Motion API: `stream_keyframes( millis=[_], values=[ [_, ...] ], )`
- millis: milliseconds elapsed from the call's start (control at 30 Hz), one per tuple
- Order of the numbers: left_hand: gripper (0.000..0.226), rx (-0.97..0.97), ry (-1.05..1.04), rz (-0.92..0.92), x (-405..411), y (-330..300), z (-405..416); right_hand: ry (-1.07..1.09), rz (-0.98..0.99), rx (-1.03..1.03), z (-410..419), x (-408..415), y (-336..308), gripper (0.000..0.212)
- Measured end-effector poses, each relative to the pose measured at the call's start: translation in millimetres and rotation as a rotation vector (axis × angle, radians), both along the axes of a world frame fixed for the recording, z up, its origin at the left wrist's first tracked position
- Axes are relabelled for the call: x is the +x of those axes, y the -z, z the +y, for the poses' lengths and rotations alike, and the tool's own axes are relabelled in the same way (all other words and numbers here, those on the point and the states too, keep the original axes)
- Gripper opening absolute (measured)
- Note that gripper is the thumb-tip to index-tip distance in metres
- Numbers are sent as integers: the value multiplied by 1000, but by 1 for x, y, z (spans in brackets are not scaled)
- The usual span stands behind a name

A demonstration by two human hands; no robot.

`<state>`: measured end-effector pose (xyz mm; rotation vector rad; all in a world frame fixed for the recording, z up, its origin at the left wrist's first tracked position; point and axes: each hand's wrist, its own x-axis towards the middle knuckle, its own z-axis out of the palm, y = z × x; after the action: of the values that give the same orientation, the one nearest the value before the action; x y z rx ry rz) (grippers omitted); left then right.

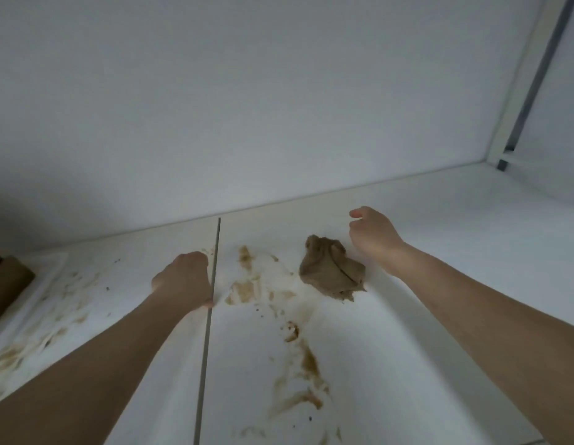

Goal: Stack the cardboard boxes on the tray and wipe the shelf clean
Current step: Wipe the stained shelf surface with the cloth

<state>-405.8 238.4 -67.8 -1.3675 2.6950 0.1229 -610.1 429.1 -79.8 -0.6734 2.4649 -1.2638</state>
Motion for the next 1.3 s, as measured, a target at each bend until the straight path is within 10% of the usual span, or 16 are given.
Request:
stream_keyframes(
  millis=[267, 467, 700, 1067, 1300],
  values=[
    [91, 177, 140, -176, 10, 4, 9, -532, 403, 313, -3, 31, 30, 50],
    [92, 168, 146, -175, 9, 12, 5, -261, 512, 656, -27, -3, 53, 61],
    [51, 114, 115, -115, -1, 21, 2, -544, 575, 503, -68, 35, 58, 59],
    [81, 152, 126, -70, 10, 23, 1, -311, 488, 619, -75, -22, 59, 66],
    [71, 117, 140, -124, 5, 21, 4, -690, 603, 492, -80, 32, 56, 62]
  ],
)
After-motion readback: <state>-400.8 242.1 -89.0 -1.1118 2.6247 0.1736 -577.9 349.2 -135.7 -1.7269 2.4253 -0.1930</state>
